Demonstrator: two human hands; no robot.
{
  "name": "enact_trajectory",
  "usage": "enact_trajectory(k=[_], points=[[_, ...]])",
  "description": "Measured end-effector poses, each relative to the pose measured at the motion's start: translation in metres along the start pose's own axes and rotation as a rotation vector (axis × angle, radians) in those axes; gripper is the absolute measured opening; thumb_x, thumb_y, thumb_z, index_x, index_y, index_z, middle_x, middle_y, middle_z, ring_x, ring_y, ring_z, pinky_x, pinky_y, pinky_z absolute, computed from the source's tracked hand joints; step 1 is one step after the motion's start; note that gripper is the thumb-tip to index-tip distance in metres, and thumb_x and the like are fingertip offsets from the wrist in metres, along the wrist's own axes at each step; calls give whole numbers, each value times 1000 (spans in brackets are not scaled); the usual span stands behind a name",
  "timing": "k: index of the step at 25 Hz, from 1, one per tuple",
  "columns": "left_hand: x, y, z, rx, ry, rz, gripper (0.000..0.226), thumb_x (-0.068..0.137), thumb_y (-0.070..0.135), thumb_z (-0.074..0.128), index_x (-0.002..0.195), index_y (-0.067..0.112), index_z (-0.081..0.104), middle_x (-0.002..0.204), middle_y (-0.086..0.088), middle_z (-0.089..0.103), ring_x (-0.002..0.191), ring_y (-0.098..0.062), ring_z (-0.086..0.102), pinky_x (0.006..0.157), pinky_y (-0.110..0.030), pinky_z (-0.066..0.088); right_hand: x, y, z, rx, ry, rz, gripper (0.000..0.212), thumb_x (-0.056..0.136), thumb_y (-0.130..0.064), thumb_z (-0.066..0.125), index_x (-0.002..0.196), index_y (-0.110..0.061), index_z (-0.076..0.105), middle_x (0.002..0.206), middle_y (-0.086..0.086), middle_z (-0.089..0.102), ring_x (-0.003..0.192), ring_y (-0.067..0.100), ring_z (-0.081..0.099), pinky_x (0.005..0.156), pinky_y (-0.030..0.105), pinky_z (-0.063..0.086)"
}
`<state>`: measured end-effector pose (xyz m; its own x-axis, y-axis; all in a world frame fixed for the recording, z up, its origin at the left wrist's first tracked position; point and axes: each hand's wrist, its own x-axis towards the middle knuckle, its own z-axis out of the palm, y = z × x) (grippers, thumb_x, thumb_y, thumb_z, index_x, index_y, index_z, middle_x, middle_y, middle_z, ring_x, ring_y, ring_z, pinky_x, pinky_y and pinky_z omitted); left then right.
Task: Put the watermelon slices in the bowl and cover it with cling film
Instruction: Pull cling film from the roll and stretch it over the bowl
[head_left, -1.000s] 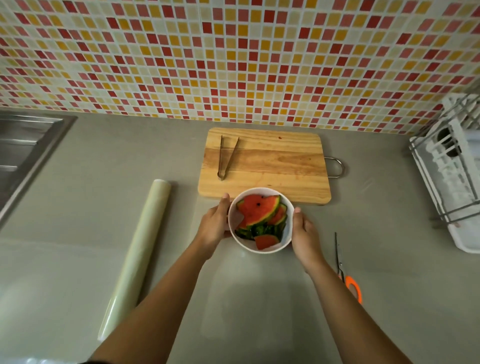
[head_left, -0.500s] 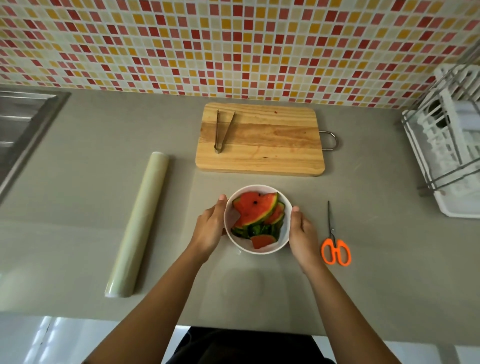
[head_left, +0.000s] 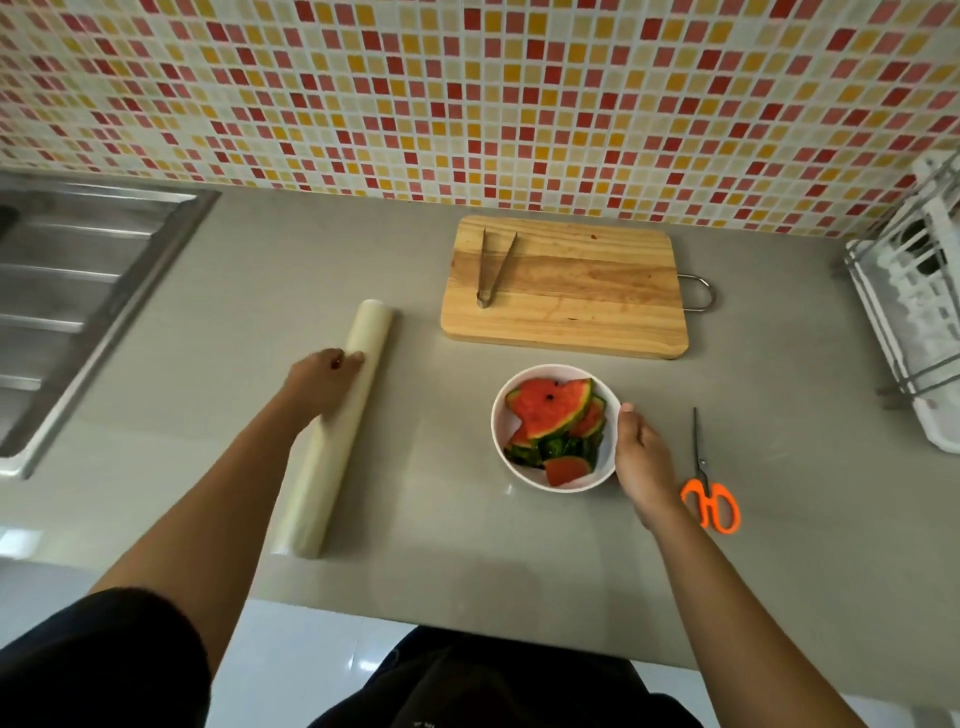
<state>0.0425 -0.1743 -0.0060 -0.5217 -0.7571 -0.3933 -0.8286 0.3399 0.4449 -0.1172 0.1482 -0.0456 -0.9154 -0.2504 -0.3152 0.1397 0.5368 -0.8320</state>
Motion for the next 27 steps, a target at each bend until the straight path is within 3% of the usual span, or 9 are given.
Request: enact_trajectory(k=[2, 4, 7, 10, 12, 14, 18, 23, 27], points=[[0, 0, 2, -23, -33, 22, 47, 95, 47, 42, 75, 5, 52, 79, -11, 53, 79, -30, 51, 67, -32, 35, 1, 1, 0, -11, 5, 1, 46, 96, -45, 27, 95, -15, 63, 105, 15, 64, 101, 30, 57, 79, 31, 37], [1, 0, -1, -42, -28, 22, 48, 94, 48, 43, 68, 8, 47, 74, -8, 50, 73, -27, 47, 63, -32, 34, 0, 1, 0, -55, 25, -13, 47, 96, -45, 27, 96, -14, 63, 107, 19, 65, 103, 34, 57, 79, 32, 38], [1, -2, -6, -250, -102, 8, 48, 95, 44, 47, 82, -1, 59, 81, -11, 53, 77, -26, 50, 71, -36, 45, -4, -5, -7, -137, 36, -78, 49, 97, -44, 26, 112, -14, 61, 117, 20, 63, 111, 38, 55, 85, 37, 40], [-9, 13, -10, -613, -206, 102, 43, 96, 39, 49, 99, -1, 66, 91, -11, 61, 85, -24, 57, 86, -45, 52, -8, -26, -18, -62, 132, -231, 47, 98, -43, 28, 121, -16, 57, 126, 10, 60, 121, 27, 52, 98, 34, 39], [-25, 45, -12, -739, -243, 247, 34, 96, 39, 49, 94, 14, 71, 87, -1, 71, 84, -17, 66, 74, -35, 57, -11, -56, -24, 51, 130, -327, 36, 97, -39, 36, 114, -22, 63, 118, -1, 65, 115, 12, 56, 92, 17, 39], [-45, 83, -11, -826, -290, 378, 29, 95, 40, 50, 96, 21, 73, 90, 3, 75, 84, -12, 70, 67, -24, 55, -16, -94, -27, 174, -14, -374, 21, 94, -38, 46, 98, -36, 66, 103, -13, 68, 99, -1, 61, 83, 9, 42], [-86, 145, -9, -929, -359, 537, 41, 82, 52, 59, 110, 24, 68, 102, 0, 72, 94, -15, 69, 71, -26, 55, -18, -162, -41, 349, -155, -397, 14, 86, -42, 56, 87, -35, 68, 89, -12, 72, 84, 7, 68, 77, 23, 54], [-110, 172, 1, -961, -339, 603, 43, 79, 52, 58, 116, 29, 60, 103, 9, 68, 98, -11, 66, 74, -27, 56, -17, -204, -60, 470, -47, -448, 21, 75, -50, 66, 84, -31, 69, 85, -9, 74, 80, 9, 70, 65, 22, 57], [-122, 182, 5, -966, -292, 668, 32, 81, 49, 56, 109, 34, 62, 96, 16, 68, 94, -5, 65, 75, -22, 56, -20, -207, -63, 542, 33, -513, 8, 79, -32, 71, 86, -28, 69, 88, -3, 72, 81, 10, 70, 63, 21, 56]])
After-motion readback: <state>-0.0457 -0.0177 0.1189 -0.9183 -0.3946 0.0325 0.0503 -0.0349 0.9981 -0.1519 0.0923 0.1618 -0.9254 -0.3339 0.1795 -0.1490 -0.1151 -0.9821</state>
